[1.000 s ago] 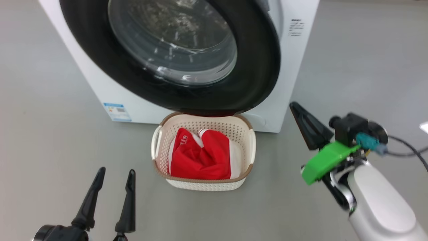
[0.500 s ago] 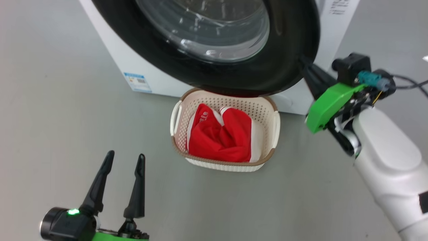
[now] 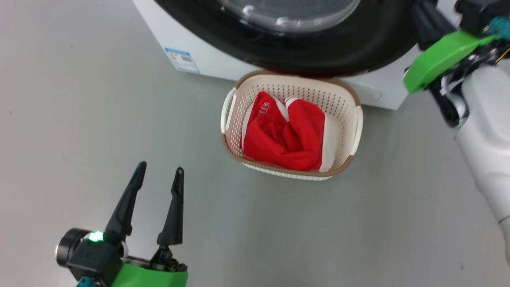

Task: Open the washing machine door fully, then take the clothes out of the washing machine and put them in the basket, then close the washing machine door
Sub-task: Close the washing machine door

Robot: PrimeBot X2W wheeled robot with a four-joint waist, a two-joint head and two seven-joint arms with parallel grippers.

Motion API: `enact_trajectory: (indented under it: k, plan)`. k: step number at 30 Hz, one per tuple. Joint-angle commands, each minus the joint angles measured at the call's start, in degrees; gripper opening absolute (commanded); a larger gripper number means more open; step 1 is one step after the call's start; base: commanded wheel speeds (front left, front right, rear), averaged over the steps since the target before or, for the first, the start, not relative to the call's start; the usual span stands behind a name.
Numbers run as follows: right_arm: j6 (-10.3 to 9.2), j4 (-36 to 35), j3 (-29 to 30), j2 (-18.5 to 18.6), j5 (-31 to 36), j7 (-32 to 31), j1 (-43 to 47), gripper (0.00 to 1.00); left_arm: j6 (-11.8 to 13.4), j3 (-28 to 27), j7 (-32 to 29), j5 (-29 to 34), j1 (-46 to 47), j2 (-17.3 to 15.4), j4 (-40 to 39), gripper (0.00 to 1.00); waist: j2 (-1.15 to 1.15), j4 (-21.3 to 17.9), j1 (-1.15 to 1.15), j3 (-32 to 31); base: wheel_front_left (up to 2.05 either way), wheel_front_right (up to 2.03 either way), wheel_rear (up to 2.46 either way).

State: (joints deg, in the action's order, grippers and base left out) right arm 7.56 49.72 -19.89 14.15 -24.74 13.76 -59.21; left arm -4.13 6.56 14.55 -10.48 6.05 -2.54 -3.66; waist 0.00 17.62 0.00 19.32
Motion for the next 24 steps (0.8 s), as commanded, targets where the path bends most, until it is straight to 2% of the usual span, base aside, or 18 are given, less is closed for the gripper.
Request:
enact_trajectory:
  k: [1, 6, 11, 18, 21, 22, 23, 24]
  plan:
    - [-0.08, -0.5, 0.7, -0.1, -0.4, 0.8, -1.9, 0.00, 0.1, -1.6, 0.4, 0.7, 1.6, -0.4, -1.9, 1.00, 0.00, 1.5, 0.00, 2.3, 0.00, 0.00, 0.00]
    - [-0.08, -1.4, 6.3, 0.1, 1.4, 1.2, -6.2, 0.00, 0.1, -0.9, 0.4, 1.7, 3.1, -0.4, -2.3, 1.00, 0.00, 1.9, 0.00, 5.0, 0.00, 0.00, 0.00]
    - [-0.08, -4.1, 11.1, -1.2, 5.6, 1.2, -6.4, 0.00, 0.0, -0.1, 0.4, 3.4, 5.4, -0.4, -1.8, 1.00, 0.00, 2.1, 0.00, 6.3, 0.00, 0.00, 0.00]
    - [-0.08, -5.6, 10.5, -4.0, 7.1, 1.2, -3.9, 0.00, 0.1, -0.7, 0.4, 3.1, 6.6, -0.4, -1.6, 1.00, 0.00, 0.7, 0.00, 5.5, 0.00, 0.00, 0.00]
    - [-0.08, -6.9, 9.5, -4.5, 6.1, 1.2, -2.0, 0.00, -0.2, -1.0, 0.4, -2.2, 6.5, -0.4, -2.1, 1.00, 0.00, -0.3, 0.00, 4.7, 0.00, 0.00, 0.00]
    - [-0.08, -7.5, 9.2, -4.5, 5.7, 1.2, -1.3, 0.09, -0.3, -1.1, 0.4, -3.0, 6.4, -0.3, -2.0, 1.00, 0.00, -0.7, 0.00, 4.4, 0.00, 0.00, 0.00]
    - [-0.08, -8.2, 8.9, -4.4, 5.3, 1.2, -0.5, 0.29, -0.4, -1.3, 0.4, -3.7, 6.5, -0.3, -2.0, 1.00, 0.00, -1.1, 0.00, 4.2, 0.00, 0.00, 0.00]
    - [-0.08, -8.2, 8.9, -4.4, 5.3, 1.2, -0.5, 0.29, -0.4, -1.3, 0.4, -3.7, 6.5, -0.3, -2.0, 1.00, 0.00, -1.1, 0.00, 4.2, 0.00, 0.00, 0.00]
